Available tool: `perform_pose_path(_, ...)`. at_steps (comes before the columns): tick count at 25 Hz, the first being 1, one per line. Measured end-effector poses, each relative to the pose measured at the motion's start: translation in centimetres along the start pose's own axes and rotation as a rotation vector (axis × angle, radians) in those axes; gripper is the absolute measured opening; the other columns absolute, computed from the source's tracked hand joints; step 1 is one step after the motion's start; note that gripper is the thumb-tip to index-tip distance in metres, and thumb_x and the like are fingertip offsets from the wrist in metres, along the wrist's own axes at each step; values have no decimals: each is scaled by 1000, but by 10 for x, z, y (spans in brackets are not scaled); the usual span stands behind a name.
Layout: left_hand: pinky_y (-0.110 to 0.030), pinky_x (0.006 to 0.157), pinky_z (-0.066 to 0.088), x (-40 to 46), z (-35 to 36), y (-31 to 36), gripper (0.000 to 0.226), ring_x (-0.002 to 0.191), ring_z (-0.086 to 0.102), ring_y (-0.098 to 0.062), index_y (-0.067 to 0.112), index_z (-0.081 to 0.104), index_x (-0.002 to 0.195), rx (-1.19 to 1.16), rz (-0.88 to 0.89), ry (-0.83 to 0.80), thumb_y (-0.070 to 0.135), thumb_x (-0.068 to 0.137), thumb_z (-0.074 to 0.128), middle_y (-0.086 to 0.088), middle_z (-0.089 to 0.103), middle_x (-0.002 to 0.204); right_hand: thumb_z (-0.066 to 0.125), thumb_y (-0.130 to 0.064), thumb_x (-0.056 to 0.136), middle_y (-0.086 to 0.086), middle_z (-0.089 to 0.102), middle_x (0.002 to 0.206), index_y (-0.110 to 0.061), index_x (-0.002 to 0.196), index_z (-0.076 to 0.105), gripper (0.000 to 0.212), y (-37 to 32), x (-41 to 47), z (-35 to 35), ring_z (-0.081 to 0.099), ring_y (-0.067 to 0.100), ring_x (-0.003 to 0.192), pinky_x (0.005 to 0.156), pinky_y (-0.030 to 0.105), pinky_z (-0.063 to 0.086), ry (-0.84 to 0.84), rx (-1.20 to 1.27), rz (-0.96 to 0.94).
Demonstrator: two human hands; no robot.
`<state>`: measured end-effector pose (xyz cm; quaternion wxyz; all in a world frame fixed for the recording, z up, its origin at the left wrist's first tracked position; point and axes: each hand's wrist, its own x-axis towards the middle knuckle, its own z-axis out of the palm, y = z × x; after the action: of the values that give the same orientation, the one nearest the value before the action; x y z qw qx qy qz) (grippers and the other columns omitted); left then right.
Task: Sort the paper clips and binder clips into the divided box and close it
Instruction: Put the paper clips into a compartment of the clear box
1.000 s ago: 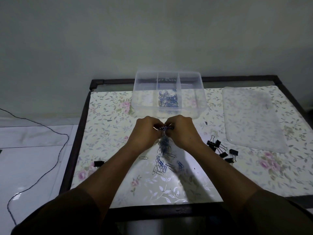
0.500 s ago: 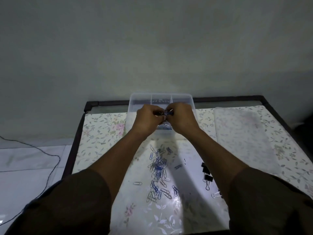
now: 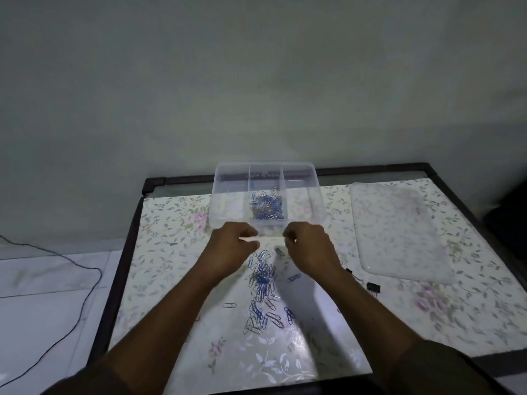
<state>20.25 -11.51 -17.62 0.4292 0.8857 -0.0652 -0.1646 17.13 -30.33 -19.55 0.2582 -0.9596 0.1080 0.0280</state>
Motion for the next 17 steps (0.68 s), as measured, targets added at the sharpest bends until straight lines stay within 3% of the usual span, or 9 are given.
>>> perform_pose_path(3, -29, 94, 44, -5, 14, -27, 55, 118, 62, -24, 14, 60, 133, 262, -63, -50, 37, 84, 73, -10, 60, 136, 54, -28, 100, 10, 63, 129, -17, 133, 62, 35, 13, -7, 16, 62, 31, 118, 93, 41, 53, -132, -73, -30)
perform_pose_path(7, -40, 99, 45, -1, 38, -48, 83, 122, 46, -32, 17, 47, 136, 475, -45, -147, 59, 70, 75, -14, 42, 129, 53, -22, 98, 13, 54, 122, -15, 128, 59, 32, 7, -11, 40, 54, 33, 115, 81, 41, 52, -179, -291, -180)
perform_pose_path(9, -42, 98, 47, 4, 46, -48, 86, 119, 46, -29, 19, 46, 138, 510, 24, -200, 54, 67, 79, -11, 39, 130, 55, -19, 95, 12, 54, 117, -12, 123, 60, 30, -2, -12, 44, 55, 33, 108, 74, 38, 47, -260, -286, -225)
perform_pose_path(12, -33, 86, 50, 2, 45, -45, 71, 103, 53, -21, 19, 51, 129, 481, 86, -315, 38, 68, 82, -8, 42, 125, 54, -15, 94, 10, 51, 100, -12, 116, 63, 25, -11, -17, 36, 60, 35, 92, 67, 37, 45, -397, -237, -286)
perform_pose_path(15, -31, 86, 47, -11, 36, -48, 82, 108, 46, -19, 24, 44, 136, 539, 102, -347, 45, 66, 84, -6, 40, 128, 59, -25, 94, 10, 55, 117, -17, 123, 61, 30, -3, -26, 19, 61, 33, 105, 82, 41, 52, -357, -260, -210)
perform_pose_path(17, -37, 91, 48, -22, 33, -50, 98, 118, 39, -25, 25, 36, 140, 650, 91, -303, 57, 61, 84, -8, 35, 129, 69, -39, 89, 9, 52, 127, -19, 131, 51, 50, 7, -33, 10, 58, 33, 114, 87, 43, 51, -352, -356, -108)
